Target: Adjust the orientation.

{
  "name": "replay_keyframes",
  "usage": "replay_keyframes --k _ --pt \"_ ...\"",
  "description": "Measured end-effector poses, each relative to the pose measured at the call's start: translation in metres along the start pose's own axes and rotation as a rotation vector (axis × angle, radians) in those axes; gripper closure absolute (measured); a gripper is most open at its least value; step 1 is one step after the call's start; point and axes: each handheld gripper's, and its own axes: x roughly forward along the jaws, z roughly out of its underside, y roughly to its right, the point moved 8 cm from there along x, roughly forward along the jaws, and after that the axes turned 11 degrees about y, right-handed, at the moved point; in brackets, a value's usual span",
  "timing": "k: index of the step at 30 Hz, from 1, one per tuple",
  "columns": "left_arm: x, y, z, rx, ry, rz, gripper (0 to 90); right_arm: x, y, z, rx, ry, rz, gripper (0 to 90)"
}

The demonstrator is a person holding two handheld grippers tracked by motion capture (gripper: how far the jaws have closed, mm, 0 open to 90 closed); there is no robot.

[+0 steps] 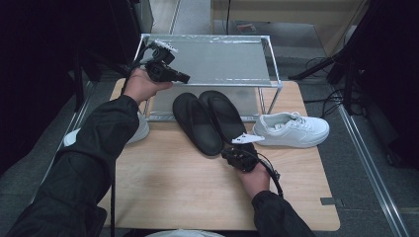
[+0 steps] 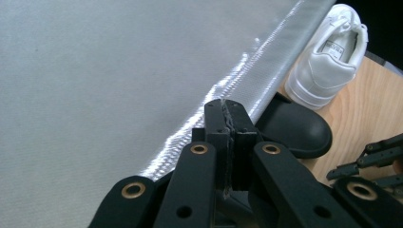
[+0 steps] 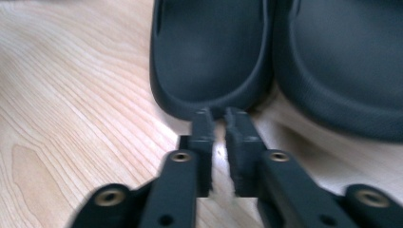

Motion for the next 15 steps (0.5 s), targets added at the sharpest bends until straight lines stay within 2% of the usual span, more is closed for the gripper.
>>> replay_keyframes --k 2,5,10,15 --pt "0.001 -0.002 0.0 -0.005 0.002 -0.001 90.0 0.004 0.001 0.004 0.007 -0.024 -0.001 88.7" --pt "0.002 -0.002 0.001 -0.003 0.002 -0.003 90.0 0.011 0.001 0.007 -0.001 -0.039 0.008 88.6" --pt "0.003 -0.003 0.001 -0.003 0.003 -0.006 90.0 0.016 0.001 0.006 -0.009 -0.023 0.005 88.6" --pt "0.003 -0.003 0.001 -0.001 0.002 -0.01 90.0 0.019 -0.001 0.004 0.012 -0.02 -0.007 87.2"
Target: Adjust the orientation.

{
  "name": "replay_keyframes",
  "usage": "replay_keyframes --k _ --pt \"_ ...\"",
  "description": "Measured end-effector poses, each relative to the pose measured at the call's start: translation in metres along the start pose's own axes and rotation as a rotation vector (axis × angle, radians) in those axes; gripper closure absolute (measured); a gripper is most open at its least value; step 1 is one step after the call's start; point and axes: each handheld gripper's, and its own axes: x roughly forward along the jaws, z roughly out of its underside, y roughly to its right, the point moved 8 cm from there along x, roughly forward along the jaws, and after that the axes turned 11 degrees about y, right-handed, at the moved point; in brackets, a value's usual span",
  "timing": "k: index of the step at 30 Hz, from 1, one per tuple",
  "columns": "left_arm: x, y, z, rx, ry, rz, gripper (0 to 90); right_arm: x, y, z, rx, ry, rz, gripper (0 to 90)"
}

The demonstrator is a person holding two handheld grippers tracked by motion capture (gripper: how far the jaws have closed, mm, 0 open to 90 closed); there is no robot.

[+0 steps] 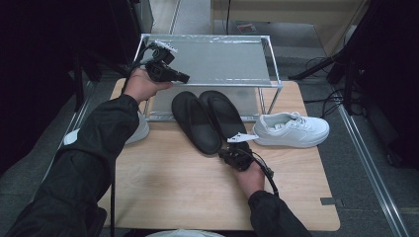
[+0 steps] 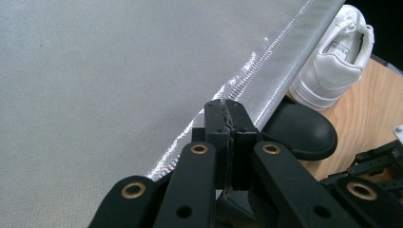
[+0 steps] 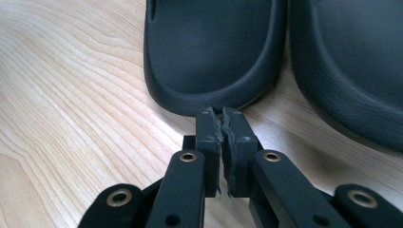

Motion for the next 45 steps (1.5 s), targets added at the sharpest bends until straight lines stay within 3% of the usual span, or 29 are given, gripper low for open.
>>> replay_keyframes --k 11,24,32,39,45 --pt "0.0 0.001 0.0 0.011 -0.005 -0.009 90.0 0.018 -0.015 -0.013 -0.008 0.008 -0.025 87.0" --pt "0.001 0.001 0.0 0.014 -0.002 -0.006 90.0 0.046 -0.028 -0.033 -0.002 0.02 -0.023 87.1" --pt "0.001 0.002 -0.001 0.06 -0.028 -0.02 90.0 0.062 -0.034 -0.053 0.006 0.052 -0.042 87.3" --pt "0.001 0.001 -0.001 0.039 -0.017 -0.012 90.0 0.08 -0.038 -0.069 0.0 0.051 -0.036 87.3" --pt "0.001 0.0 0.0 0.035 -0.004 -0.009 90.0 0.098 -0.045 -0.078 0.04 0.061 -0.045 87.8"
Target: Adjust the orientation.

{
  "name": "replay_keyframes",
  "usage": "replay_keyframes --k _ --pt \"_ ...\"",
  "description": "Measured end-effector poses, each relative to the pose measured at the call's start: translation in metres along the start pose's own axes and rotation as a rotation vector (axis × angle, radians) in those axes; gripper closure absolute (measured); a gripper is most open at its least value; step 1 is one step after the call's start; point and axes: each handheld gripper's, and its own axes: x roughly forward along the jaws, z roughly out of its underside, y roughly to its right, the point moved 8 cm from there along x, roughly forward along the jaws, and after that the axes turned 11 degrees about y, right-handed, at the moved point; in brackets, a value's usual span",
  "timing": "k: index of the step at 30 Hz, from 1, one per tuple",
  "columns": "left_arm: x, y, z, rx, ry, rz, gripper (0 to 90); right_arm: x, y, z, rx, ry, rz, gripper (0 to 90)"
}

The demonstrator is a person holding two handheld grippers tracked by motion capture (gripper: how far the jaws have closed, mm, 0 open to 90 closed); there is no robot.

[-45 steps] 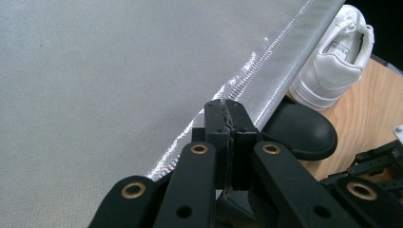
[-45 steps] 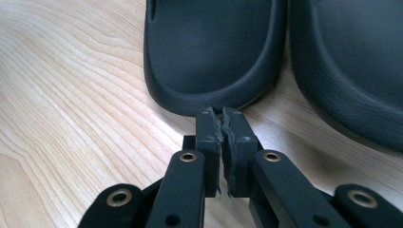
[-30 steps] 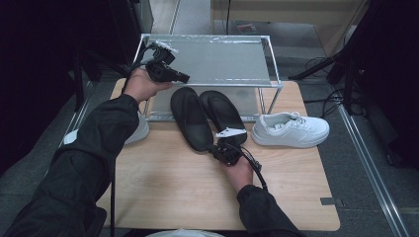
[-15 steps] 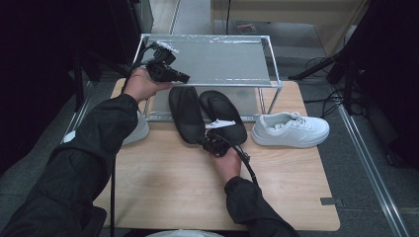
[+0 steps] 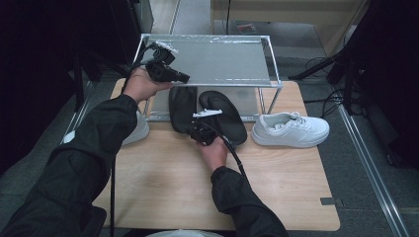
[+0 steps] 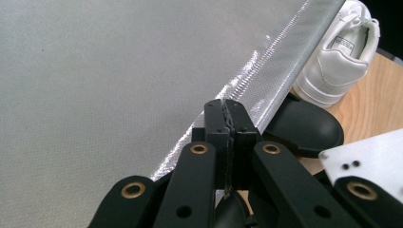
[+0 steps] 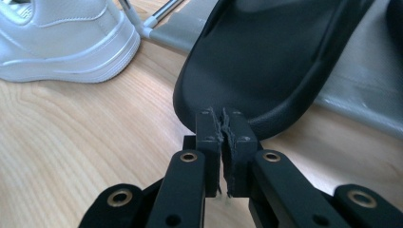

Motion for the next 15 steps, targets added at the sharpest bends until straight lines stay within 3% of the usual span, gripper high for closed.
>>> replay_keyframes --k 8,15 --pt "0.0 -0.001 0.001 -0.014 0.006 0.012 90.0 0.015 0.002 -0.009 0.013 -0.002 0.02 88.0" --pt "0.0 -0.002 0.001 -0.024 0.007 0.012 90.0 -0.001 -0.004 -0.006 -0.018 -0.013 -0.011 87.9"
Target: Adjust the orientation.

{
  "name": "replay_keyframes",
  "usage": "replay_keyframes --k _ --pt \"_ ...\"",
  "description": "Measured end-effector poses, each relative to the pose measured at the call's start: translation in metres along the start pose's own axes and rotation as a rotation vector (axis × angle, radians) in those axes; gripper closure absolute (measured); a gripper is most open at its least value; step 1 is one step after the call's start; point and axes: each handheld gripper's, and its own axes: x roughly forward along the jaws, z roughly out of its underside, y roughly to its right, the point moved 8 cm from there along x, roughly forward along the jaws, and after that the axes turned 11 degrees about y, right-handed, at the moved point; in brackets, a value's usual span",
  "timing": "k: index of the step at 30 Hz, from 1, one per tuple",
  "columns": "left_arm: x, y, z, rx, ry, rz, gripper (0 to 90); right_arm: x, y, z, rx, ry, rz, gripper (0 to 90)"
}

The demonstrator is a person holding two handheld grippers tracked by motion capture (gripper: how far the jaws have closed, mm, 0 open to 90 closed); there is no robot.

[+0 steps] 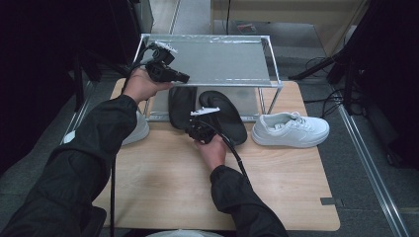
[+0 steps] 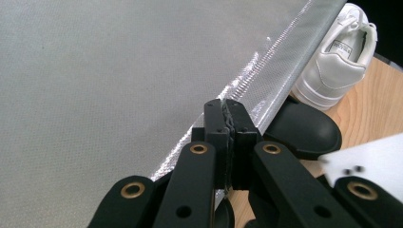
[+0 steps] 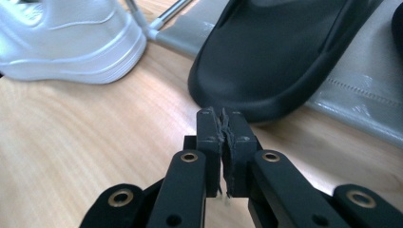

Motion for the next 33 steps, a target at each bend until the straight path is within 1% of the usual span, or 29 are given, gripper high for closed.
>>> replay_keyframes --k 1,3,5,9,12,14,15,17,18,24,28,29,33 --pt "0.0 0.0 0.0 -0.001 0.0 0.0 89.6 -0.005 -0.001 0.001 -0.012 0.002 -0.005 87.9" --pt "0.0 0.0 0.0 -0.001 0.001 0.002 89.4 -0.013 -0.002 0.002 -0.02 0.002 -0.016 87.8" --pt "0.0 0.0 0.0 -0.003 -0.001 0.002 89.4 -0.024 -0.001 0.004 -0.036 0.003 -0.018 87.8" --pt "0.0 -0.001 0.0 -0.019 0.001 0.004 89.4 -0.045 0.006 0.007 -0.027 0.017 -0.022 87.7" --pt "0.0 -0.001 0.0 -0.016 0.0 0.004 89.3 -0.061 0.012 0.011 -0.027 0.011 -0.019 87.4" --pt "0.0 -0.001 0.0 -0.016 0.001 0.006 89.3 -0.072 0.017 0.011 -0.003 0.025 -0.021 87.0" --pt "0.0 -0.001 0.0 -0.016 0.002 0.007 89.3 -0.078 0.019 0.011 -0.001 0.041 -0.022 87.0" --pt "0.0 -0.002 0.0 -0.022 0.004 0.011 89.3 -0.089 0.024 0.011 -0.011 0.052 -0.005 87.3" --pt "0.0 -0.002 0.0 -0.022 0.004 0.01 89.3 -0.094 0.027 0.012 -0.023 0.049 0.006 87.4" --pt "0.0 -0.001 0.0 -0.019 0.003 0.004 89.3 -0.119 0.047 0.02 -0.055 0.025 0.064 88.3" --pt "0.0 -0.001 0.0 -0.018 0.004 0.002 89.3 -0.132 0.058 0.028 -0.061 0.009 0.089 90.0" --pt "0.0 -0.001 0.0 -0.021 0.004 0.001 89.3 -0.135 0.06 0.03 -0.07 0.009 0.096 90.0" --pt "0.0 -0.001 0.0 -0.022 0.005 0.002 89.3 -0.147 0.07 0.038 -0.064 0.001 0.119 90.0"
